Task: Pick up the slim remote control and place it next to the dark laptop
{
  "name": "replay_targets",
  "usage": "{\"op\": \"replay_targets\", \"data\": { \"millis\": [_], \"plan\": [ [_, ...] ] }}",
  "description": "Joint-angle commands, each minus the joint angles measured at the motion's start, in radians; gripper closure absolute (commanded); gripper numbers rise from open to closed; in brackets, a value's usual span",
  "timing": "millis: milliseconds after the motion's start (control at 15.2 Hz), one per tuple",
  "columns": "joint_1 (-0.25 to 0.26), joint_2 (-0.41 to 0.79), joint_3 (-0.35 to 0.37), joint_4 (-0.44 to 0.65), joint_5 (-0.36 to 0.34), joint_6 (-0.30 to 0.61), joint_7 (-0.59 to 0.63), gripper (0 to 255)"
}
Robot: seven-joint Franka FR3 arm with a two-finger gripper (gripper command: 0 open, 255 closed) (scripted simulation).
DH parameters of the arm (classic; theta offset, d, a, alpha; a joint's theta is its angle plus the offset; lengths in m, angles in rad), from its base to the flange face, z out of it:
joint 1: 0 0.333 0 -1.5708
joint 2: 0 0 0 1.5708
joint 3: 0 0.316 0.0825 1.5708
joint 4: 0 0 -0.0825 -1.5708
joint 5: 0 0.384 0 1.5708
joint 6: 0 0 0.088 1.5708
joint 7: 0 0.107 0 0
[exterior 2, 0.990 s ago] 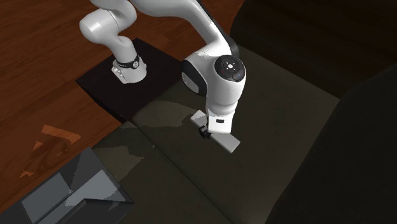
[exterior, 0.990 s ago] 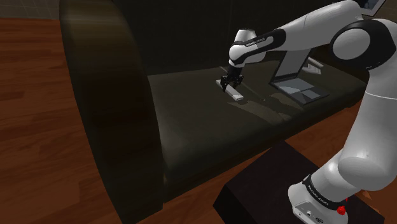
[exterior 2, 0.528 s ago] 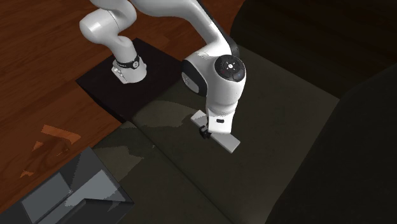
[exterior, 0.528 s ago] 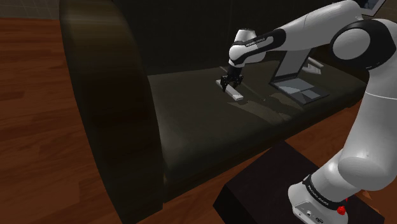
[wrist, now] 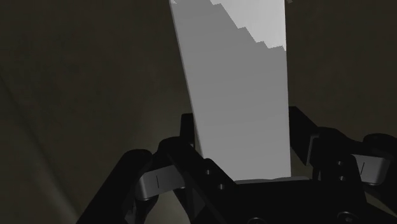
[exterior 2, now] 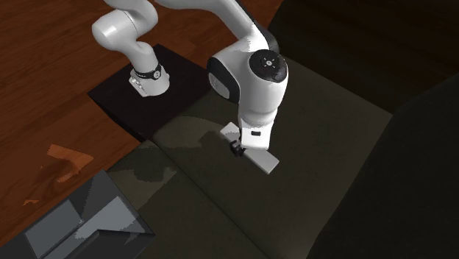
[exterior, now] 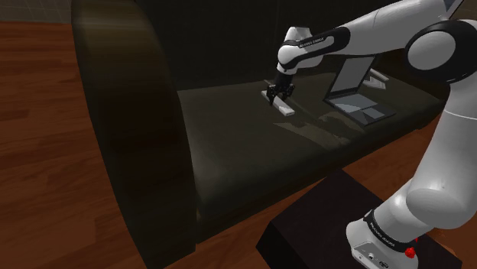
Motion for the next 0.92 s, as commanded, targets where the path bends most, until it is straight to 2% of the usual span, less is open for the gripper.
{"op": "replay_targets", "data": {
  "millis": [0,858],
  "plan": [
    [0.001,-0.009,0.000,0.015,-0.001,-0.024,0.001,255],
    [0.002,-0.066,-0.003,0.113,-0.009,-0.179,0.005,255]
  ]
}}
